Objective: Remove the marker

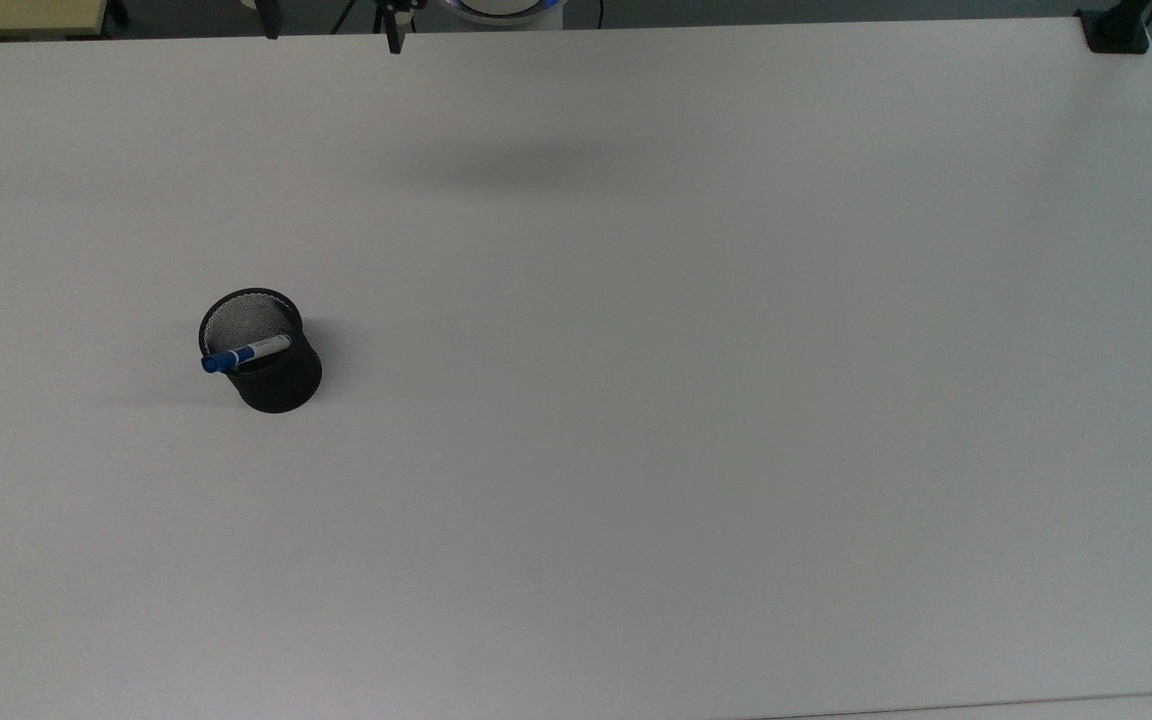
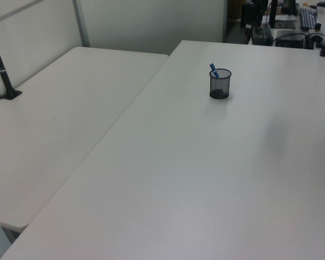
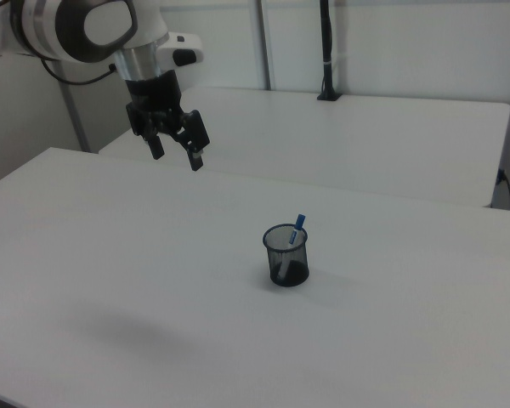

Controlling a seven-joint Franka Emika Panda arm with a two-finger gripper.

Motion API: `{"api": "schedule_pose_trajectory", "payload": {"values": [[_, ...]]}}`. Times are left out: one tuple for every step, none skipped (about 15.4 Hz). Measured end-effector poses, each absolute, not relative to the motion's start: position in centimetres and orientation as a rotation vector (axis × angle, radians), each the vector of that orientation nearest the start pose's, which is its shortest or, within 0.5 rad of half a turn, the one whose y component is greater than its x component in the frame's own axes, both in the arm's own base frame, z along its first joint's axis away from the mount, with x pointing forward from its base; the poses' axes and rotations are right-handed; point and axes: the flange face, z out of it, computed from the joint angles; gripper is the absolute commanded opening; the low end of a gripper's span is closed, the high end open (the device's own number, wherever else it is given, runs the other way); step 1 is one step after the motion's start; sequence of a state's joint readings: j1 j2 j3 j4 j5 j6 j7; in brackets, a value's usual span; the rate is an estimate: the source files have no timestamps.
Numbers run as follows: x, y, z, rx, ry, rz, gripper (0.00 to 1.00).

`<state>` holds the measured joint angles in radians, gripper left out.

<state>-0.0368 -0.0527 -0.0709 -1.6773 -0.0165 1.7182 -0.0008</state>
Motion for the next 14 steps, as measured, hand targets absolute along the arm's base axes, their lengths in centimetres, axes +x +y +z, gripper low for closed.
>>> {"api": "schedule_pose_trajectory", "payload": {"values": [[54.78, -6.18, 61.62, -3.152, 0.166, -0.146, 1.0], [54.78, -6.16, 61.62, -3.152, 0.166, -0.146, 1.0], [54.79, -6.13, 61.62, -3.152, 0.164, -0.146, 1.0], [54.79, -6.1, 61.62, -3.152, 0.164, -0.146, 1.0], [54.79, -6.08, 61.62, -3.152, 0.163, -0.146, 1.0], [54.8, -6.06, 61.62, -3.152, 0.163, -0.146, 1.0], [54.8, -6.05, 61.61, -3.152, 0.162, -0.146, 1.0], [54.8, -6.04, 61.61, -3.152, 0.162, -0.146, 1.0], [54.8, -6.03, 61.61, -3.152, 0.162, -0.146, 1.0], [54.8, -6.03, 61.61, -3.152, 0.161, -0.146, 1.0], [54.8, -6.03, 61.61, -3.152, 0.161, -0.146, 1.0], [54.8, -6.03, 61.61, -3.152, 0.157, -0.146, 1.0], [54.8, -6.08, 61.61, -3.154, 0.141, -0.146, 1.0], [54.78, -6.28, 61.61, -3.158, 0.107, -0.145, 1.0]]}}
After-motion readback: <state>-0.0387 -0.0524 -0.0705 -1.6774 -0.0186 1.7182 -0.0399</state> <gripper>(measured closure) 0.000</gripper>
